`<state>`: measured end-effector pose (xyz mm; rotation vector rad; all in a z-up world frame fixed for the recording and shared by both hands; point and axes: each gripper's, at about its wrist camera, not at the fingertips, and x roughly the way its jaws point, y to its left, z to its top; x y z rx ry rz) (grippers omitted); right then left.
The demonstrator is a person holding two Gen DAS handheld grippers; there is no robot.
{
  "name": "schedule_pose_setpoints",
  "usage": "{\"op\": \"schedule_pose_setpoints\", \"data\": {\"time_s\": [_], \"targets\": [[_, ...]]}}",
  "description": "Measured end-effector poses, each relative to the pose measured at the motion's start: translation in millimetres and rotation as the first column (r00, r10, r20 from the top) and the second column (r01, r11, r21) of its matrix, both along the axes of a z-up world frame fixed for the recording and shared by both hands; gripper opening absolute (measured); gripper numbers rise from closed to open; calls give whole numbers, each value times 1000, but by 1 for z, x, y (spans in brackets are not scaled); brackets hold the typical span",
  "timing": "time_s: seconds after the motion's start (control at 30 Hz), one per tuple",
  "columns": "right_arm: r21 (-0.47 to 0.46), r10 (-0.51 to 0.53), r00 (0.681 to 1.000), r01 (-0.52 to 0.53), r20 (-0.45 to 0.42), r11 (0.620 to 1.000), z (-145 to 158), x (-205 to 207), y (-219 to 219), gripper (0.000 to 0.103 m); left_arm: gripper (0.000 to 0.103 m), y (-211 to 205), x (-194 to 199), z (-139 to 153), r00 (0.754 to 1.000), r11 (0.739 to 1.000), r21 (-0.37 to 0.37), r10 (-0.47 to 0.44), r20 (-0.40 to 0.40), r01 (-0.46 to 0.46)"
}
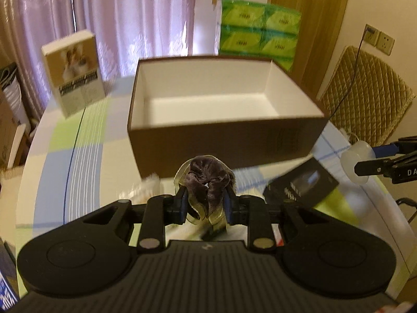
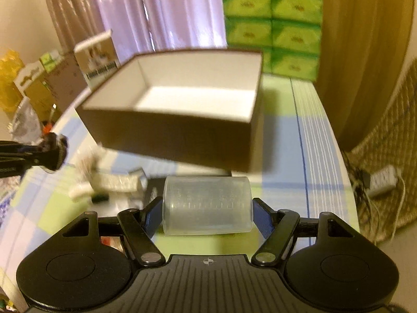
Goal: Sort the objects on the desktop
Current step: 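Carry the scrunchie and cup into the brown box with both tools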
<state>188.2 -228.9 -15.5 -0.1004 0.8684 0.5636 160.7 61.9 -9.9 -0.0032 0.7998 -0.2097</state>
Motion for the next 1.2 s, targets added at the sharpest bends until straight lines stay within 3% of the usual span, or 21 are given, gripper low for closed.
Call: {"op": "schedule_pose_setpoints", "data": {"time_s": [0.3,0.47,0.8,1.2], "targets": [[18,46,995,-48,83,999,28,49,32,69,22,1,56,24,999,1000,13,9,54,-10],[11,55,995,-56,82,998,29,85,46,69,22,1,97,26,999,1000,17,13,50,-14],[-77,75,997,-72,27,994,9,147,76,69,22,1,172,-6,997,998,51,35,-67,-32],[-166,96,995,-100,-30,981,-20,169,83,69,25,-11,199,-47,981,990,144,18,-191,10]]}}
